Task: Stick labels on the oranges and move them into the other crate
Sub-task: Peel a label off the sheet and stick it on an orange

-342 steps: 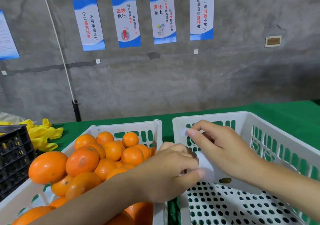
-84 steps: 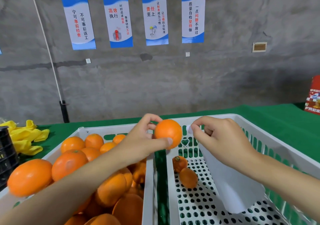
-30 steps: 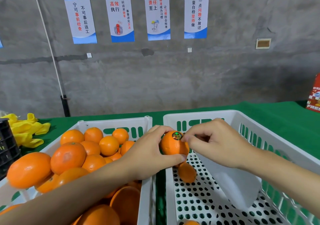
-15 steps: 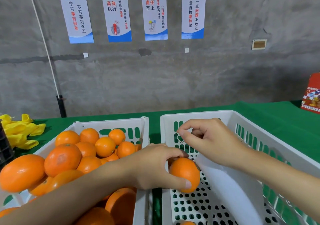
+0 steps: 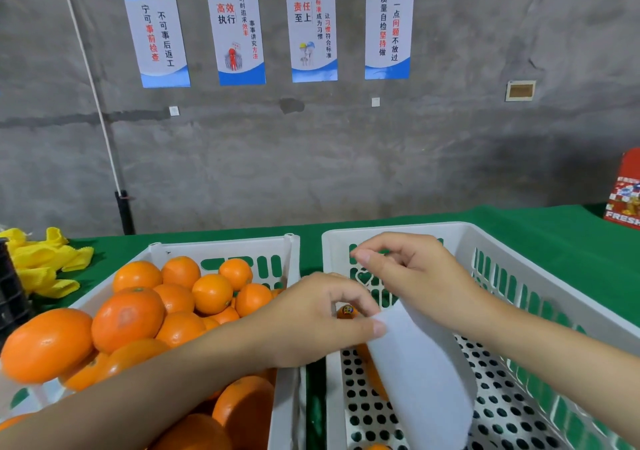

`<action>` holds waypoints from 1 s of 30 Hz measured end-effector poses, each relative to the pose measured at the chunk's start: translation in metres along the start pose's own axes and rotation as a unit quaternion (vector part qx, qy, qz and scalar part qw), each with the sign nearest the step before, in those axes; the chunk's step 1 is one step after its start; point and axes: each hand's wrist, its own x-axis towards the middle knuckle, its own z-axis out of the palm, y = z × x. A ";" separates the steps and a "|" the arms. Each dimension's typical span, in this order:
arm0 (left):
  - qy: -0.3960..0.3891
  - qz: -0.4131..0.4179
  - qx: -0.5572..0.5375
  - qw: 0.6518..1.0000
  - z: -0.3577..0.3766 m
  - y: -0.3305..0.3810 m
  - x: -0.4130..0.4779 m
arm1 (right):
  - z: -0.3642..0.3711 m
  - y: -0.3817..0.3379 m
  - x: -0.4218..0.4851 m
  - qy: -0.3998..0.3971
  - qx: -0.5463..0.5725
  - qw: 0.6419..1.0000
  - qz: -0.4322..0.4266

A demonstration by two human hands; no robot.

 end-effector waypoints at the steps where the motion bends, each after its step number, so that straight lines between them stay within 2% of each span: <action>1: 0.020 -0.006 -0.006 1.000 0.001 -0.001 0.001 | -0.001 0.001 0.001 0.022 -0.008 1.000 0.001; 5: 0.104 -0.052 -0.068 0.991 -0.002 -0.010 0.004 | -0.009 0.001 0.006 0.118 -0.041 0.992 0.017; 9: 0.142 -0.090 -0.114 0.979 -0.007 -0.018 0.006 | -0.014 0.001 0.005 0.144 -0.120 0.980 0.060; 12: 0.149 -0.104 -0.124 0.975 -0.007 -0.026 0.009 | -0.012 0.003 0.006 0.125 -0.100 0.981 0.106; 17: 0.149 -0.117 -0.163 0.968 -0.009 -0.028 0.012 | -0.014 0.006 0.009 0.069 -0.040 0.969 0.235; 20: 0.156 -0.114 -0.186 0.963 -0.011 -0.030 0.013 | -0.019 0.008 0.011 0.040 -0.013 0.941 0.337; 22: 0.159 -0.115 -0.186 0.963 -0.012 -0.031 0.013 | -0.023 0.008 0.011 0.003 0.078 0.917 0.391; 24: 0.171 -0.118 -0.176 0.962 -0.014 -0.032 0.013 | -0.026 0.006 0.008 -0.056 0.168 0.909 0.377; 26: 0.179 -0.131 -0.163 0.961 -0.017 -0.034 0.013 | -0.026 0.004 0.008 -0.099 0.190 0.925 0.313; 30: 0.189 -0.154 -0.147 0.959 -0.020 -0.032 0.012 | -0.027 -0.001 0.013 -0.074 0.261 0.928 0.256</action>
